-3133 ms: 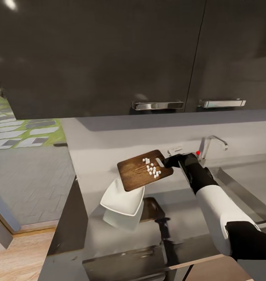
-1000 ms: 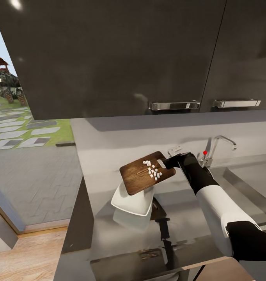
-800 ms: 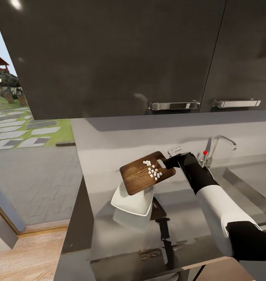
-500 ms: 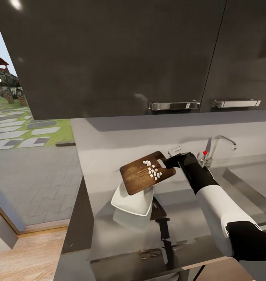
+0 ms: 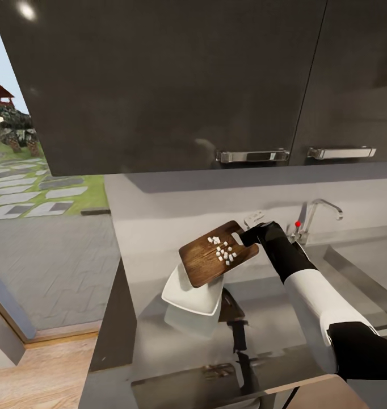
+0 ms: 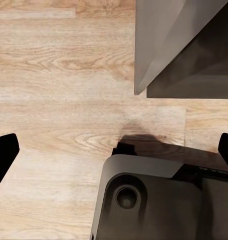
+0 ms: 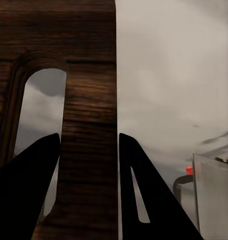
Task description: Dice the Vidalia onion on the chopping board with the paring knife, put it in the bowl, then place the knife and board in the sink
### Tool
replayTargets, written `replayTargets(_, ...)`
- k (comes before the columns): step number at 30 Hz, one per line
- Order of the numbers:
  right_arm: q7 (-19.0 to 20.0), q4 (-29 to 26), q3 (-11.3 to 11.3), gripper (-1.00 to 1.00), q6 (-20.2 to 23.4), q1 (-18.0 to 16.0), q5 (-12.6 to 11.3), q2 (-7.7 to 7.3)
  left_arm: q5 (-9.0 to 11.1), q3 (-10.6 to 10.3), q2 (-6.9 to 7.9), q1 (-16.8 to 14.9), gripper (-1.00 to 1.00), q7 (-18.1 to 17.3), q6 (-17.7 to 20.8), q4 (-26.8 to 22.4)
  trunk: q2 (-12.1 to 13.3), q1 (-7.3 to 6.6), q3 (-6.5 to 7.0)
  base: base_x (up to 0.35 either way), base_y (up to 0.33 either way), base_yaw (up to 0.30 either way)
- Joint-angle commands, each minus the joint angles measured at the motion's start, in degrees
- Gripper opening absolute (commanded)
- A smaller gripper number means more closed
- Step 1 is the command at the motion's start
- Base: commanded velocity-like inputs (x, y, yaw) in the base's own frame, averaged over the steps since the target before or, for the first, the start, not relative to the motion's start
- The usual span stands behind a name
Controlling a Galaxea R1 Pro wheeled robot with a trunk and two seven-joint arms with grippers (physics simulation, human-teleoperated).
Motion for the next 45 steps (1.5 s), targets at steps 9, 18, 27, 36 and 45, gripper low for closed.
replayTargets(9,0.4,-0.1,0.0,-1.0,0.2,0.0,0.7,0.02,0.3,-0.5,-0.03,-0.1,1.0,0.0,-0.3,0.2,-0.1,0.04,0.53,0.0,0.0,0.0)
replayTargets(18,0.4,-0.1,0.1,-1.0,0.2,0.0,0.7,0.09,0.3,-0.5,-0.03,-0.1,1.0,0.0,-0.3,0.2,0.7,-0.4,1.44,0.0,0.0,0.0)
replayTargets(27,0.4,-0.1,0.2,-1.0,0.2,-0.1,0.7,0.09,0.3,-0.5,-0.03,-0.1,1.0,0.0,-0.3,0.2,0.7,-0.4,1.94,0.0,0.0,0.0)
replayTargets(36,0.4,-0.1,0.3,-1.0,0.2,0.0,0.8,0.16,0.3,-0.5,-0.03,-0.1,1.0,0.0,-0.3,0.2,0.7,-0.4,2.39,0.0,0.0,0.0)
replayTargets(45,0.4,0.0,0.4,-1.0,0.2,0.0,0.8,0.26,0.3,-0.5,-0.03,-0.1,1.0,0.0,-0.3,0.2,0.7,-0.4,2.75,0.0,0.0,0.0)
